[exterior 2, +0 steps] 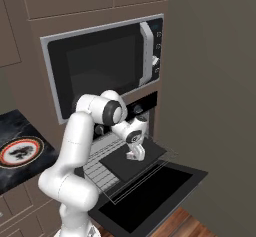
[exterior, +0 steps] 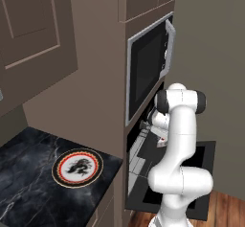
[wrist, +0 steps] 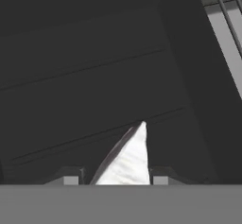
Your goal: Take the baked cake out of the oven and place it on the plate for cooling. Then close the oven door.
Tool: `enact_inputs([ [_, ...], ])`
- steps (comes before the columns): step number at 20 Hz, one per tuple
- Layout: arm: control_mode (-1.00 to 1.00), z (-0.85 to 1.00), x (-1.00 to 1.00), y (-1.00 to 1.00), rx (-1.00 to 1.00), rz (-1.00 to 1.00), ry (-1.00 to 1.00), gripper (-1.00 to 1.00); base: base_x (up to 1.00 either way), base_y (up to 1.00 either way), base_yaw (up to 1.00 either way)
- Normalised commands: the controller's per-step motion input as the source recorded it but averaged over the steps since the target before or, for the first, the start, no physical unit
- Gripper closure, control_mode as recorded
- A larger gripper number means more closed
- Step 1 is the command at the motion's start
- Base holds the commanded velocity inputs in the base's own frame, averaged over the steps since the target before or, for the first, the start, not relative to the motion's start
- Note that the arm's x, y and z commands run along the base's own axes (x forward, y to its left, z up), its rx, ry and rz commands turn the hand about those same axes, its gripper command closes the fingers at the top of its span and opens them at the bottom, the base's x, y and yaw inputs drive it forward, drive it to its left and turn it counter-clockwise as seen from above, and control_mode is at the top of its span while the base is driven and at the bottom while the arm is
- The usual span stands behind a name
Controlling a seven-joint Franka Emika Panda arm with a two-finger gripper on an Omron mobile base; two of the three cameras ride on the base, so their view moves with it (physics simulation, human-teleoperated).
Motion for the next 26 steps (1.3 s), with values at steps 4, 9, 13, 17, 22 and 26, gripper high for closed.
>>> enact_inputs([
  [4, -1.00, -0.03, -0.21, 0.00, -0.01, 0.00, 0.00, 1.00, 0.00, 0.00, 0.00],
  [9, -1.00, 0.08, -0.46, 0.00, 0.00, -0.02, -0.01, 1.00, 0.00, 0.00, 0.00],
  [13, -1.00, 0.76, -0.74, -0.01, 0.01, -0.03, -0.14, 1.00, 0.00, 0.00, 0.00],
  [17, -1.00, 1.00, -0.84, -0.06, 0.02, -0.04, -0.22, 1.00, 0.00, 0.00, 0.00],
  [22, -1.00, 1.00, -0.93, -0.01, 0.00, -0.04, -0.25, 1.00, 0.00, 0.00, 0.00],
  [26, -1.00, 1.00, -0.78, 0.00, 0.00, -0.04, -0.24, 1.00, 0.00, 0.00, 0.00],
])
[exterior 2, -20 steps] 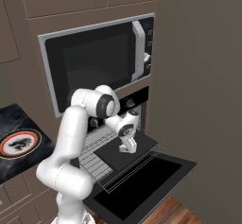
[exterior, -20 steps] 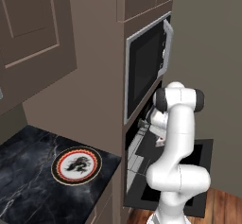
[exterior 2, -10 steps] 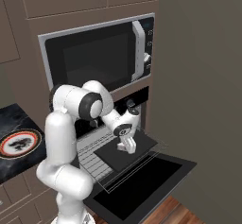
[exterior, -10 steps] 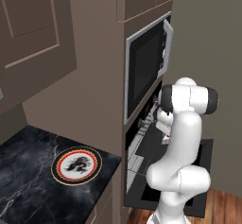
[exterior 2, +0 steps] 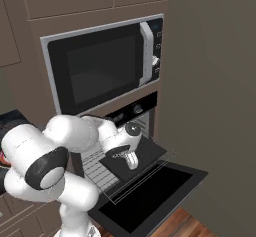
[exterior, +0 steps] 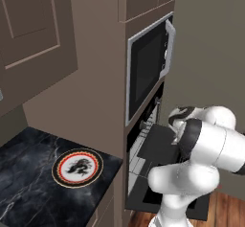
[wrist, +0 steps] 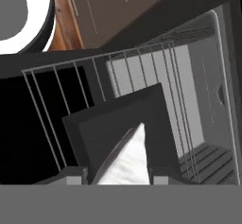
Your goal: Take the baked cake out of the oven and place it on the plate for cooling. Then close the oven door.
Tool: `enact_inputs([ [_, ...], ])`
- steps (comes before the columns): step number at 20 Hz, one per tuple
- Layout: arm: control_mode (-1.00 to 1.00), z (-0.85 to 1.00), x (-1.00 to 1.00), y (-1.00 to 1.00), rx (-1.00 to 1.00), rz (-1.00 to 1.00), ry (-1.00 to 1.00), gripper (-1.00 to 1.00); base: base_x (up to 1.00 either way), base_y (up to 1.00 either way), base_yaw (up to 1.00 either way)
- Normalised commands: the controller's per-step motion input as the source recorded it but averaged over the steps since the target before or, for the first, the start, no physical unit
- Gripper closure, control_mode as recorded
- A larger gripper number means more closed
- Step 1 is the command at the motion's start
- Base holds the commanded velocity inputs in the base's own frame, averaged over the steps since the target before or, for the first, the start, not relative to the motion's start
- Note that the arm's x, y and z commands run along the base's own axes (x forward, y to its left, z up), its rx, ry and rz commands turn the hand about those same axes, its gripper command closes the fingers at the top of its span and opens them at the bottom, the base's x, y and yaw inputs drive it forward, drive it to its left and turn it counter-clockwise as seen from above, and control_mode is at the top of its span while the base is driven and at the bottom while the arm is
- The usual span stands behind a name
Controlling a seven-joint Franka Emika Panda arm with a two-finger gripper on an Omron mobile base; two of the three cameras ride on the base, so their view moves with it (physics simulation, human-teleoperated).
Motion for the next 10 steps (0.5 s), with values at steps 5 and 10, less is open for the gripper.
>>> enact_inputs([
  [5, -1.00, 1.00, -0.41, 0.02, 0.00, -0.02, -0.16, 1.00, 0.00, 0.00, 0.00],
  [10, -1.00, 1.00, -0.02, 0.00, 0.00, -0.03, -0.04, 1.00, 0.00, 0.00, 0.00],
])
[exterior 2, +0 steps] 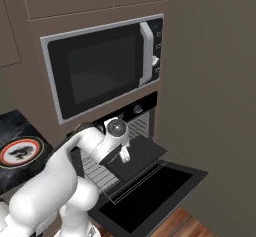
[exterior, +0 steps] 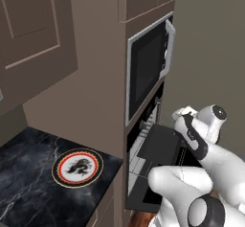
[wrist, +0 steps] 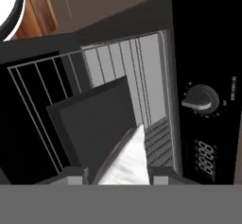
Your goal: Take the baked cake out of the oven and place it on the plate for cooling. Then close the oven door.
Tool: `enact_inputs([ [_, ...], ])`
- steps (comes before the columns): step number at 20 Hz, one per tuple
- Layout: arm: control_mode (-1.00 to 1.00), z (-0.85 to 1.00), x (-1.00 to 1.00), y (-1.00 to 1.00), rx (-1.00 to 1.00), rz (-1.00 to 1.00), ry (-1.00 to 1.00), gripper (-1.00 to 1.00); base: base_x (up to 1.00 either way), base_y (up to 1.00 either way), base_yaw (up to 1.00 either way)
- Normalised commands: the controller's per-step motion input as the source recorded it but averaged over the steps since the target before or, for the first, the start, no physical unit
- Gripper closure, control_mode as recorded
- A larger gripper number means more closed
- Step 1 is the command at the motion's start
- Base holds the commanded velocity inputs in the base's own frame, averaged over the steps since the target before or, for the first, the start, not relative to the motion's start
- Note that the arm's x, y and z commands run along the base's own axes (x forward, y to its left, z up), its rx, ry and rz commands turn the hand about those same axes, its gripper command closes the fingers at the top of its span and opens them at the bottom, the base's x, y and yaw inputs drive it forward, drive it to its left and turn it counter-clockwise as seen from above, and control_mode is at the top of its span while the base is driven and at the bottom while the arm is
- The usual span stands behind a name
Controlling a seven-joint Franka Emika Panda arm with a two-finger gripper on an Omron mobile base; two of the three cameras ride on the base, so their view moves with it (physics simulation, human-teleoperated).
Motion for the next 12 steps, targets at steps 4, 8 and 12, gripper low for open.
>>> enact_inputs([
  [4, -1.00, 1.00, 0.00, 0.00, 0.00, -0.02, 0.00, 1.00, 0.00, 0.00, 0.00],
  [8, -1.00, 1.00, -0.10, 0.00, 0.00, 0.00, 0.04, 1.00, 0.00, 0.00, 0.00],
  [12, -1.00, 1.00, -0.34, 0.00, 0.00, 0.00, 0.08, 1.00, 0.00, 0.00, 0.00],
])
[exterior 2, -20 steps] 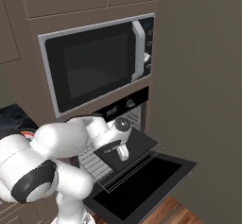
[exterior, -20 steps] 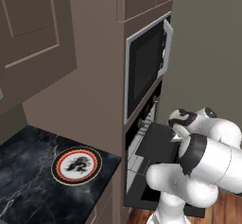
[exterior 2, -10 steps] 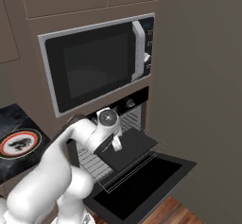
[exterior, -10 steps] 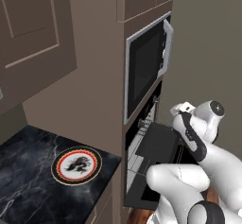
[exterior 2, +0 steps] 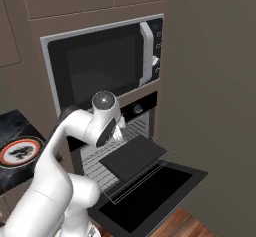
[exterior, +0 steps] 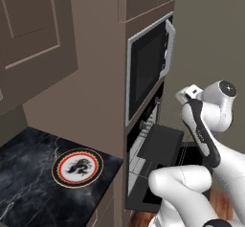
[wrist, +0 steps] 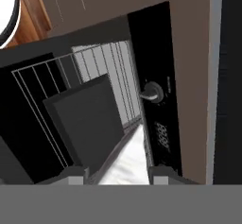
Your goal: Take the baked cake out of the oven and place it on the plate for cooling. Then close the oven door.
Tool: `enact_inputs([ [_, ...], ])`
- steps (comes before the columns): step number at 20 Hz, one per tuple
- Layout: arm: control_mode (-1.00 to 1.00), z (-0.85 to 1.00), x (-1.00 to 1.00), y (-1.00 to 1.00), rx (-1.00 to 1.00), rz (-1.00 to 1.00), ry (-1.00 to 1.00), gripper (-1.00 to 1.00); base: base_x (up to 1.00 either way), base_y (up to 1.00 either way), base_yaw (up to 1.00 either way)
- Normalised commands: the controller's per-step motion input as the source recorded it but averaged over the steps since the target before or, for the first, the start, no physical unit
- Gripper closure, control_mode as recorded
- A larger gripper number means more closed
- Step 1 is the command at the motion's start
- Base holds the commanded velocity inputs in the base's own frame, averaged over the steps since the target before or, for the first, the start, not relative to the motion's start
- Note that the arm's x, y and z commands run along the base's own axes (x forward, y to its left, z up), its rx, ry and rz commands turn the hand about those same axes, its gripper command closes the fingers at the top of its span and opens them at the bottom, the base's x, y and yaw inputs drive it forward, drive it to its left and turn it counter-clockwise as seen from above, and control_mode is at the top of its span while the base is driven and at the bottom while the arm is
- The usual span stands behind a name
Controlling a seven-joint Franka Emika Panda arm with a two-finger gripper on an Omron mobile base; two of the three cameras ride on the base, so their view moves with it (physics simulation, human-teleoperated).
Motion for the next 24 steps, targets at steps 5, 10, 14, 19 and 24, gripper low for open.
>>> enact_inputs([
  [5, -1.00, 0.96, -0.70, 0.09, 0.00, 0.00, 0.17, 1.00, 0.00, 0.00, 0.00],
  [10, -1.00, 0.68, -0.93, 0.34, 0.00, 0.00, 0.21, 1.00, 0.00, 0.00, 0.00],
  [14, -1.00, 0.44, -0.86, 0.61, 0.00, 0.00, 0.22, 1.00, 0.00, 0.00, 0.00],
  [19, -1.00, 0.09, -0.52, 0.91, 0.00, 0.05, 0.14, 1.00, 0.00, 0.00, 0.00],
  [24, -1.00, 0.00, -0.29, 0.99, 0.00, 0.10, 0.12, 1.00, 0.00, 0.00, 0.00],
])
